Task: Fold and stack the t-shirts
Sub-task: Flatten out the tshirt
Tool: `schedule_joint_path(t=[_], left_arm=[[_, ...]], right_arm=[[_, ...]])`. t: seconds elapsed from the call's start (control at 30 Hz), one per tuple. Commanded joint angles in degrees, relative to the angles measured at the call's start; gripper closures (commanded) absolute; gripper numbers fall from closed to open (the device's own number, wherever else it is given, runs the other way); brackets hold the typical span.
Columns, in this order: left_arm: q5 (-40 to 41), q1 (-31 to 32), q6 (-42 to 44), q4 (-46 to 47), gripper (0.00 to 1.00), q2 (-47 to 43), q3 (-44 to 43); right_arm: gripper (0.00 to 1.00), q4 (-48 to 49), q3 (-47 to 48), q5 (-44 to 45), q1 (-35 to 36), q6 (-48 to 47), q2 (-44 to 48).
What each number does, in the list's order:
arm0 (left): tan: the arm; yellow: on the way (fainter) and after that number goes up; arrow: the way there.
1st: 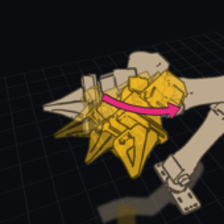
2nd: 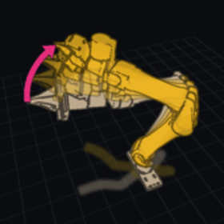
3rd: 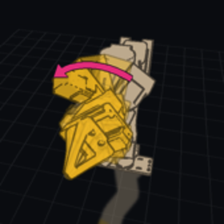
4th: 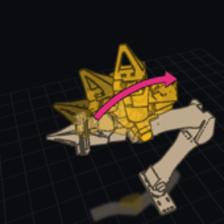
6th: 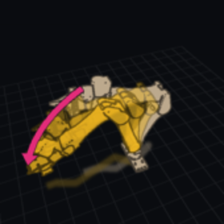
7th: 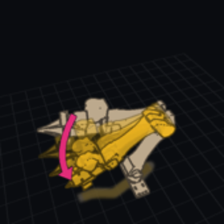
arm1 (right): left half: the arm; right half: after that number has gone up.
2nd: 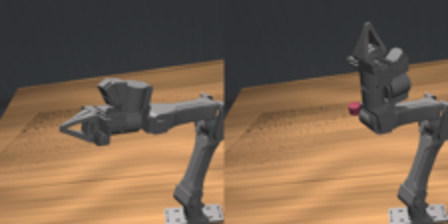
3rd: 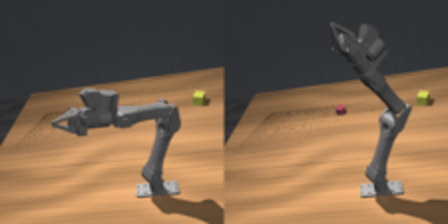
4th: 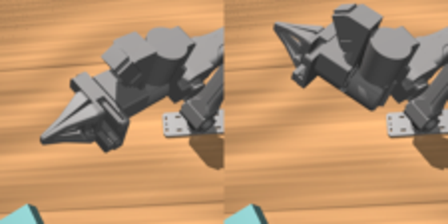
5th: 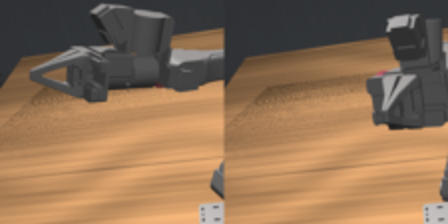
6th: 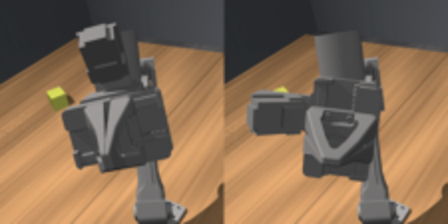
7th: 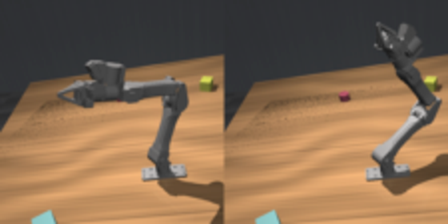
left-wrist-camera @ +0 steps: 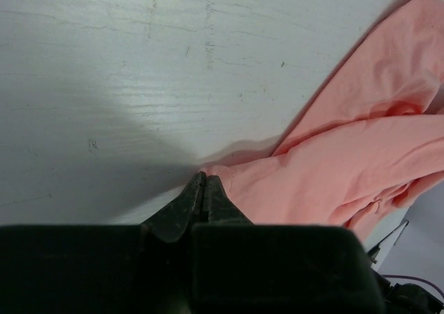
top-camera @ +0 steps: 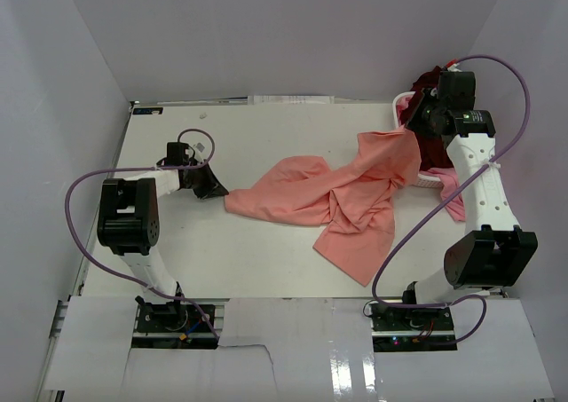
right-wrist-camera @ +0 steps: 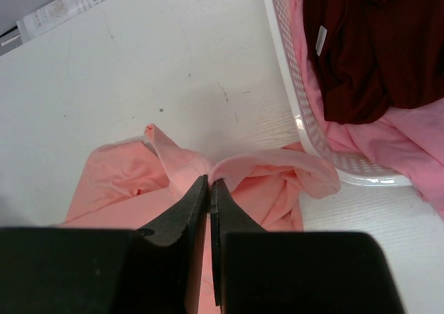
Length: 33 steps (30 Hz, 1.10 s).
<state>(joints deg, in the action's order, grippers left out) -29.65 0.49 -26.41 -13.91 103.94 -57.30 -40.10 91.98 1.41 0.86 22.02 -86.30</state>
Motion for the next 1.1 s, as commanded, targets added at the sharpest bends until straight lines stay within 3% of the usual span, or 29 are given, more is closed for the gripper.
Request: schedule_joint_path(t=[0.0, 0.2, 0.37, 0.5, 0.7, 0.83, 1.07], left_arm=[[-1.5, -0.2, 0.5, -0.1, 0.96, 0.0, -1.2], [-1.7, -0.2, -0.1, 1.2, 1.00, -4.3, -2.3], [-1.4, -0.2, -2.5, 4.0, 1.00, -12.7, -5.7], [0.2, -0.3, -1.4, 2.8, 1.00, -20.3, -10.1], [4.2, -0.2, 0.2, 5.8, 1.00, -36.3, -4.6], [12.0, -0.2, 2.4, 6.3, 1.00, -49.5, -0.7], [22.3, -0.2, 4.5, 2.8, 1.00, -58.5, -0.9]], right_arm=[[0.92, 1.7, -0.1, -0.3, -0.2, -0.8, 2.0], [0.92, 1.8, 2.6, -1.4, -0.2, -0.3, -0.1], [0.92, -1.5, 16.1, -10.2, -0.2, -1.0, -8.1], [0.92, -3.4, 22.8, -16.2, -0.2, -3.2, -9.4], [0.92, 3.2, 14.0, -16.7, -0.1, -6.6, 1.6], [0.92, 7.7, 9.8, -16.8, -0.1, -7.3, 9.5], [0.92, 7.5, 18.7, -18.2, -0.1, -8.9, 16.2]])
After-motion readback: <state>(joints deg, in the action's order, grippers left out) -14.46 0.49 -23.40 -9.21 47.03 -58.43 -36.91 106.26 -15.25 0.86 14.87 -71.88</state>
